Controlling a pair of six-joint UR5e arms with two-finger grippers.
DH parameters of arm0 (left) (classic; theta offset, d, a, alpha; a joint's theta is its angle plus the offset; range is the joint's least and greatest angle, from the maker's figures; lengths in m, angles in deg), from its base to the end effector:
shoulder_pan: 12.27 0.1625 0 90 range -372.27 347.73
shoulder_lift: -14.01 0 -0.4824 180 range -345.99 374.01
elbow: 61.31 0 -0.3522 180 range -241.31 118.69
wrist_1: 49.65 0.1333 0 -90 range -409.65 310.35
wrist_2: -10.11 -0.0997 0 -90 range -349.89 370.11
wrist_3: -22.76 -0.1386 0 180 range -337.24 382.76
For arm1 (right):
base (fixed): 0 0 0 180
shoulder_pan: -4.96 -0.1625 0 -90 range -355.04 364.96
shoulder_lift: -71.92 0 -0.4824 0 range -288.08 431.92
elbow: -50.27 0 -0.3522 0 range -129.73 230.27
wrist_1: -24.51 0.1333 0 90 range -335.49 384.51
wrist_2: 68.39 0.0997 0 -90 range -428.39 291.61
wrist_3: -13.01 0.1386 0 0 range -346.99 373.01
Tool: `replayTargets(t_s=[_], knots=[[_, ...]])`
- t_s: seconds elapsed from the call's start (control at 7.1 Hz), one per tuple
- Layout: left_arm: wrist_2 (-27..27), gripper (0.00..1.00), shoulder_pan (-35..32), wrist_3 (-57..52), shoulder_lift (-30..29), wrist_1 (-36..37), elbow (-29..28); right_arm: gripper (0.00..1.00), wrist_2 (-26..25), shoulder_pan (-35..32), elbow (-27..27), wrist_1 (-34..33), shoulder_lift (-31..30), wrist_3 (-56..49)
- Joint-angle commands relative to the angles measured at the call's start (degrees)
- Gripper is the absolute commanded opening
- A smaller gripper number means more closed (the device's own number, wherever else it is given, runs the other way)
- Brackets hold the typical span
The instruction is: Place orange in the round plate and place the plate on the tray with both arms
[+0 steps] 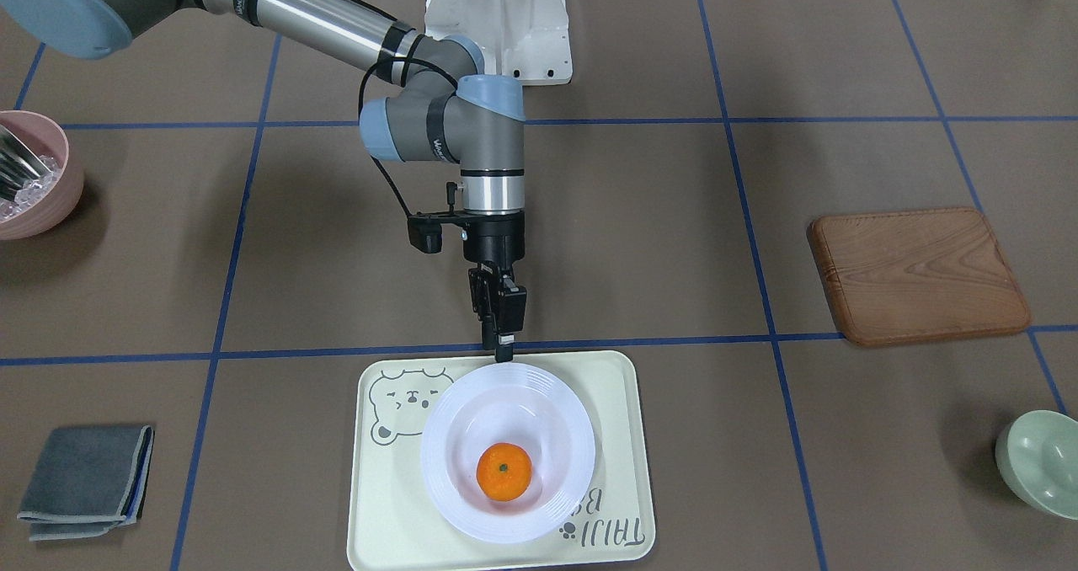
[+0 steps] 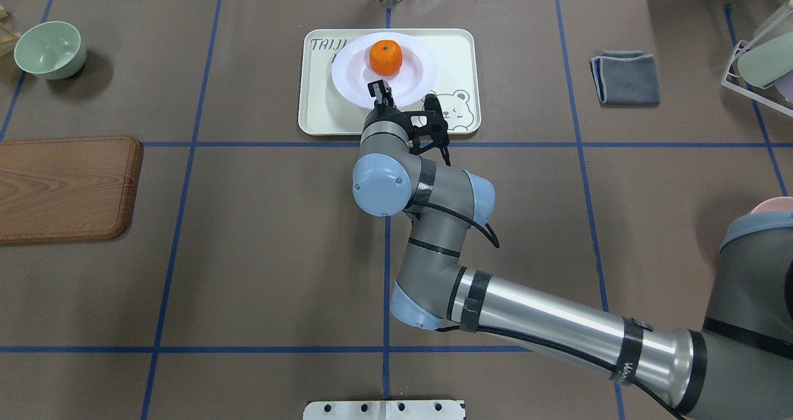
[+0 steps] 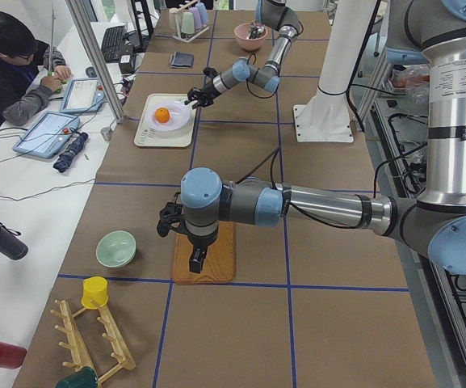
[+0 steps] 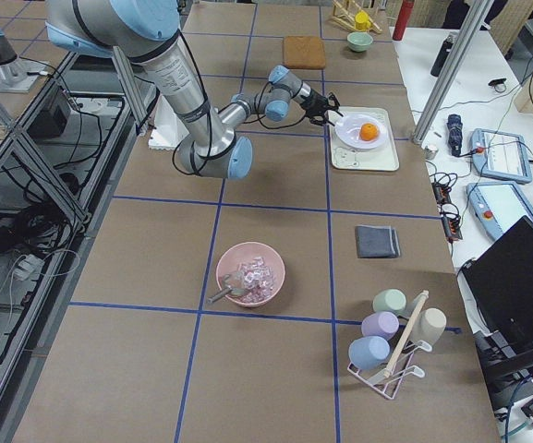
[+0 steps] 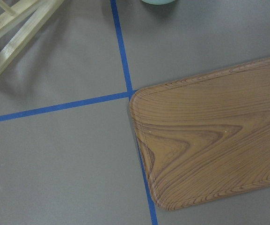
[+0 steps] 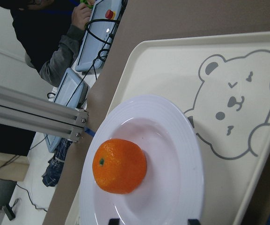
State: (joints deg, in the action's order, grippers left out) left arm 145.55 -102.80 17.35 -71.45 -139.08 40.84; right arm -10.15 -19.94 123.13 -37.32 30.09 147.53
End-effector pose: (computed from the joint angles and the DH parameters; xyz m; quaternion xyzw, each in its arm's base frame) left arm -0.0384 -0.4214 0.6810 0.0765 0.3820 0.0629 0.9188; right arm -0.6511 -0.5296 0.2774 0.1535 -0.5087 0.5873 0.6105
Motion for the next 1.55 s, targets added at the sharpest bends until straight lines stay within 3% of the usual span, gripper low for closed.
replayTargets(t_s=[0.0,0.28,0.56,0.85,1.13,1.41], knots=[[0.0,0.99,0.0,0.41,-0.05,-0.04,-0.02,1.0,9.56,-1.19,11.19,-9.29,-3.17,-14.66],[-0.09,0.99,0.0,0.67,0.03,0.14,-0.19,1.0,24.9,-8.37,20.43,-23.63,-4.65,-30.02],[-0.09,0.99,0.0,0.67,0.64,0.14,-0.28,1.0,39.77,-18.11,27.91,-28.24,-12.71,-51.36],[0.0,0.99,-0.17,0.58,1.0,0.84,-0.19,1.0,51.21,-30.23,32.75,-30.8,-22.28,-76.12],[0.0,0.99,-0.26,0.5,1.7,0.67,-0.02,1.0,58.27,-41.31,36.71,-31.24,-34.74,-98.46],[0.0,0.99,-0.26,0.5,1.7,0.58,0.07,1.0,60.4,-50.37,36.99,-31.07,-45.74,-117.28]])
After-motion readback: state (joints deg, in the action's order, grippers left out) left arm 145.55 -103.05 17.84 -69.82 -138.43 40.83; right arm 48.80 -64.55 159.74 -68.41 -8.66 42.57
